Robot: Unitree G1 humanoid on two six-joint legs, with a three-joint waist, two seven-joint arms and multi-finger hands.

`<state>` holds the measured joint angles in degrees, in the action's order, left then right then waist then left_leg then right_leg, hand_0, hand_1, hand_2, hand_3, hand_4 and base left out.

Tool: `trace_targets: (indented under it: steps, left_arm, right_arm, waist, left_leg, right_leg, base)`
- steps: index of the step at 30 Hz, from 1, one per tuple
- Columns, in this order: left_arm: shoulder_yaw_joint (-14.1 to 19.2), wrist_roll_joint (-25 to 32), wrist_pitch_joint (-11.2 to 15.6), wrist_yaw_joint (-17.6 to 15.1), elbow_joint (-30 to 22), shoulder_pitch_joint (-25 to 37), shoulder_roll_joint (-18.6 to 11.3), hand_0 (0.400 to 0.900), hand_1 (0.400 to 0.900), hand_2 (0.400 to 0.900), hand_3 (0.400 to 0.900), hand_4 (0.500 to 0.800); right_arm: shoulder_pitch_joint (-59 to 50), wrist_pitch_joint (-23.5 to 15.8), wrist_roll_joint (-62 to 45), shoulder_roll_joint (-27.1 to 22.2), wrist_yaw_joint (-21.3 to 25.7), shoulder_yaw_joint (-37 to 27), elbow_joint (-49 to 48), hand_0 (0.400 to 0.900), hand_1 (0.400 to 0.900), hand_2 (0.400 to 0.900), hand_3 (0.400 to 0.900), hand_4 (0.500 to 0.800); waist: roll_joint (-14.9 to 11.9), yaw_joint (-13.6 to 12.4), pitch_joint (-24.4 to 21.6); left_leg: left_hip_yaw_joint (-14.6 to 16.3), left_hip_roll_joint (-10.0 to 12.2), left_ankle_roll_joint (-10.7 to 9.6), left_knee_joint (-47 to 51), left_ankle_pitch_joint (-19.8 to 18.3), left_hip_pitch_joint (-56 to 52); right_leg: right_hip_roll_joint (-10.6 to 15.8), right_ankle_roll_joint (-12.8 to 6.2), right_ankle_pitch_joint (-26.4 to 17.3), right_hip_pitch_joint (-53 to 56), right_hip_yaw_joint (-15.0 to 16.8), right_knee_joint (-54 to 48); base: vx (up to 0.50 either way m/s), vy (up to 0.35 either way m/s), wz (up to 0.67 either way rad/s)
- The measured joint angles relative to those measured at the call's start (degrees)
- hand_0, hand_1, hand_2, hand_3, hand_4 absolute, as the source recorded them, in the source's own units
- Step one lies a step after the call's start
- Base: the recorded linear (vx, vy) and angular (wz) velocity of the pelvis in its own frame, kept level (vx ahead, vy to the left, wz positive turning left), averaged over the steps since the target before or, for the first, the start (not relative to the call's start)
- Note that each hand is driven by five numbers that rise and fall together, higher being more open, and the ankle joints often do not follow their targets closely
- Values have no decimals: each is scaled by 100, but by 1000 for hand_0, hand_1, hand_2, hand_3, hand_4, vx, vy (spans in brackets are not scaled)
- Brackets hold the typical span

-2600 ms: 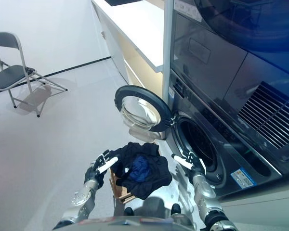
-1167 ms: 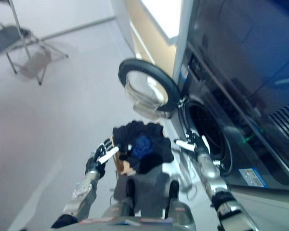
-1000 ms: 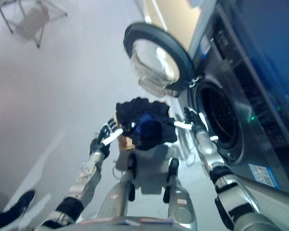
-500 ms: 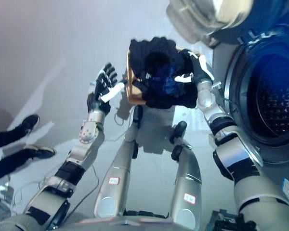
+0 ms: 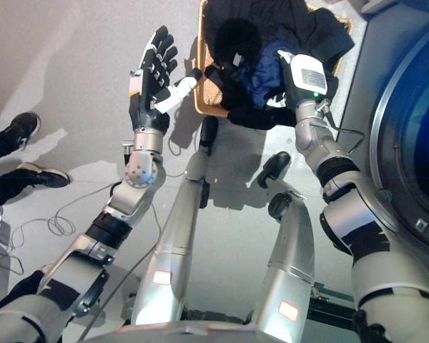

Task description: Put the clothes in the basket into the washing machine.

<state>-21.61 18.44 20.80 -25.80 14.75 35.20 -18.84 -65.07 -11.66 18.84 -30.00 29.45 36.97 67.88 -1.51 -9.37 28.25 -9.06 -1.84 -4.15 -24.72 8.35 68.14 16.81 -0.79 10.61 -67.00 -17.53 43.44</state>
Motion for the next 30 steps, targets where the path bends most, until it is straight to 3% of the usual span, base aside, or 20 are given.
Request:
trace_targets:
  steps: [10, 20, 21, 22, 23, 30]
  left_arm:
    - [-171, 8, 67, -2, -173, 159, -115, 900, 900, 900, 900, 800]
    - [-408, 15, 71, 41, -481, 311, -206, 900, 900, 900, 900, 800]
    - [-408, 19, 71, 45, -480, 314, -206, 900, 900, 900, 900, 800]
    - [-411, 22, 71, 48, -480, 299, -206, 900, 900, 900, 900, 800]
    - [-415, 25, 71, 51, -481, 287, -206, 900, 900, 900, 900, 800]
    - [-416, 66, 71, 124, -485, 257, -210, 900, 900, 900, 900, 800]
  right_arm:
    - [-688, 192, 26, -25, 412, -272, 504, 900, 900, 900, 900, 800]
    - [-797, 332, -66, -190, 587, -474, 641, 900, 900, 900, 900, 800]
    - [-797, 351, -44, -216, 596, -473, 654, 794, 794, 794, 794, 736]
    - [-791, 387, -2, -211, 603, -473, 670, 520, 520, 520, 520, 572]
    - [-777, 420, 71, -229, 642, -475, 715, 400, 400, 400, 400, 500]
    - [-936, 625, 276, -274, 684, -557, 786, 400, 400, 400, 400, 500]
  waist:
    - [1, -232, -2]
    - [23, -514, -12]
    - [23, -527, -12]
    - [25, -533, -12]
    - [27, -561, -13]
    - [29, -662, -14]
  left_leg:
    - [65, -207, 2, -285, 18, 723]
    - [153, -460, -72, -1559, -496, 1572]
    - [159, -487, -67, -1640, -514, 1633]
    - [161, -522, -72, -1720, -544, 1676]
    - [177, -528, -66, -1813, -579, 1719]
    - [178, -548, -65, -1948, -630, 1800]
  right_leg:
    - [271, 24, 159, -892, 195, 580]
    - [603, 190, 672, -1712, 508, 1725]
    - [633, 198, 699, -1774, 535, 1812]
    - [664, 188, 738, -1825, 573, 1898]
    - [678, 192, 755, -1870, 601, 1963]
    - [697, 199, 774, -1923, 627, 2046]
  base:
    - [-34, 36, 6]
    - [-21, 22, 9]
    - [-6, 17, 4]
    - [0, 0, 0]
    - [0, 0, 0]
    - [0, 0, 0]
